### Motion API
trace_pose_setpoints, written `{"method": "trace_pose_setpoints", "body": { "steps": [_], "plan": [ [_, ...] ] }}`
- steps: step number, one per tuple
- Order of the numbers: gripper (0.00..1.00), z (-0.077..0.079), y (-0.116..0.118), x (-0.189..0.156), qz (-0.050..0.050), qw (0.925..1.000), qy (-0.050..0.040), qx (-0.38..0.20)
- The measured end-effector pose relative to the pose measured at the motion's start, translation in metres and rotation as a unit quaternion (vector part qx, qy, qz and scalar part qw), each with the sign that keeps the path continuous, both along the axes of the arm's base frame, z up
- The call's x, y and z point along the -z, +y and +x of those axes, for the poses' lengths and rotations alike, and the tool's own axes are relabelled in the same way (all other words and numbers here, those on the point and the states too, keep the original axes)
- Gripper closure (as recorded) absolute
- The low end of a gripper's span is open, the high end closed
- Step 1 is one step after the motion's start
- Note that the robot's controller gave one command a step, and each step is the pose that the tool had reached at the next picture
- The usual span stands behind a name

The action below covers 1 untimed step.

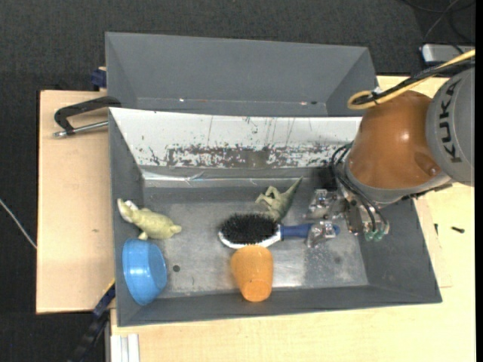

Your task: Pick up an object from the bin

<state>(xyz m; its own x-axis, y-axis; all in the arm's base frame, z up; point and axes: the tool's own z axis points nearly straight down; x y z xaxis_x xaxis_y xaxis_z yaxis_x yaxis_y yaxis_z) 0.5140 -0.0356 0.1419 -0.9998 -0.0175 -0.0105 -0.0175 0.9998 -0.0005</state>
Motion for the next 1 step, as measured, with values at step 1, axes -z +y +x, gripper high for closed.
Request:
{"method": "trace_pose_setpoints", "body": {
  "steps": [1],
  "plan": [
    [1.00, 0.0015, 0.0003, -0.0287, 0.000, 1.0000, 0.0013, 0.000]
  ]
}}
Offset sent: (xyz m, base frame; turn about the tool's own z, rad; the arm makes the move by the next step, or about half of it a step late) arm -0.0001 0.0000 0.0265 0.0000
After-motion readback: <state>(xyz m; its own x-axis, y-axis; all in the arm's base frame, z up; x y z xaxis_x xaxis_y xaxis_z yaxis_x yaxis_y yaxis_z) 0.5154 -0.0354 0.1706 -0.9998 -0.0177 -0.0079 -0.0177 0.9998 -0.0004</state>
